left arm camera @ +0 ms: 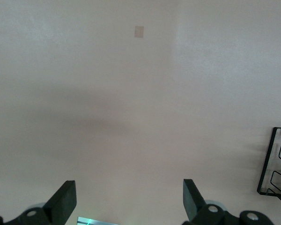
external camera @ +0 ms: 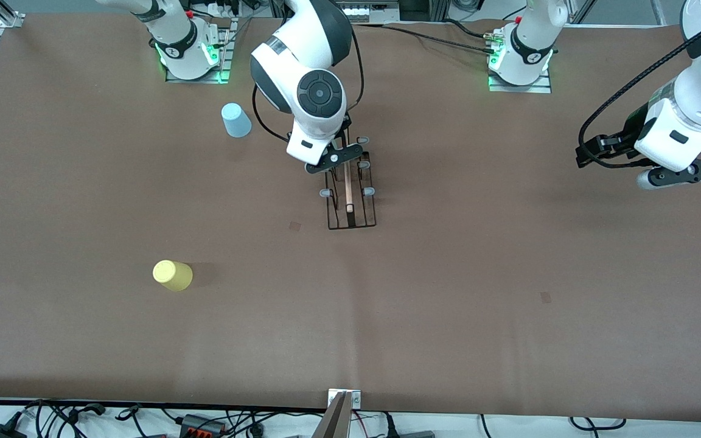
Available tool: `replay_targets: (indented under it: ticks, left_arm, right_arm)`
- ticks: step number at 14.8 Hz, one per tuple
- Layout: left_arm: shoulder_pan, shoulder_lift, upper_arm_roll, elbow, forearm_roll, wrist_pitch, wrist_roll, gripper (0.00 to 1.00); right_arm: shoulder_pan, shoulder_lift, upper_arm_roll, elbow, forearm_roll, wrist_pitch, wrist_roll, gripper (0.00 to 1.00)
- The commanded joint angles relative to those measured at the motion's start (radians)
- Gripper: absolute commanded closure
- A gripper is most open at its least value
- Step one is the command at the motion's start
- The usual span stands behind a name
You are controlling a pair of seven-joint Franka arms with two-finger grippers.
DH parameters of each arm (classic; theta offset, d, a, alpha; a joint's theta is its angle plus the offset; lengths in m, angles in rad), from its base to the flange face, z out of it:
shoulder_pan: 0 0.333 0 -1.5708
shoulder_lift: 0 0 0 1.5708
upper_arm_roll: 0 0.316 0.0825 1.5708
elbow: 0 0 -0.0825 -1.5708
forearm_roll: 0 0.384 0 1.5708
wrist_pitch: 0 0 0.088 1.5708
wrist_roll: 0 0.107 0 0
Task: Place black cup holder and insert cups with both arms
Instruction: 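Slide the teal cup onto a rack peg and open the right gripper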
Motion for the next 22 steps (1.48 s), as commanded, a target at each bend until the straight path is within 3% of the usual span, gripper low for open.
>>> replay_targets:
  ticks: [1,17,22]
  left_arm:
    - [0.004,-0.027,-0.002,-0.026,-0.012,0.010,-0.007,0.00]
    - [0.006,-0.026,-0.012,-0.020,-0.012,0.007,-0.007,0.00]
    - [-0.032,-0.024,0.024,-0.018,-0.017,0.000,-0.008,0.00]
  right_arm:
    - [0.007,-0.010,-0.004,0.006,0.009,-0.011,0.011,0.85]
    - [0.004,0.024,-0.006,0.003,0.011,-0.015,0.015,0.85]
    - [0.005,0.042,-0.006,0.003,0.011,0.007,0.015,0.85]
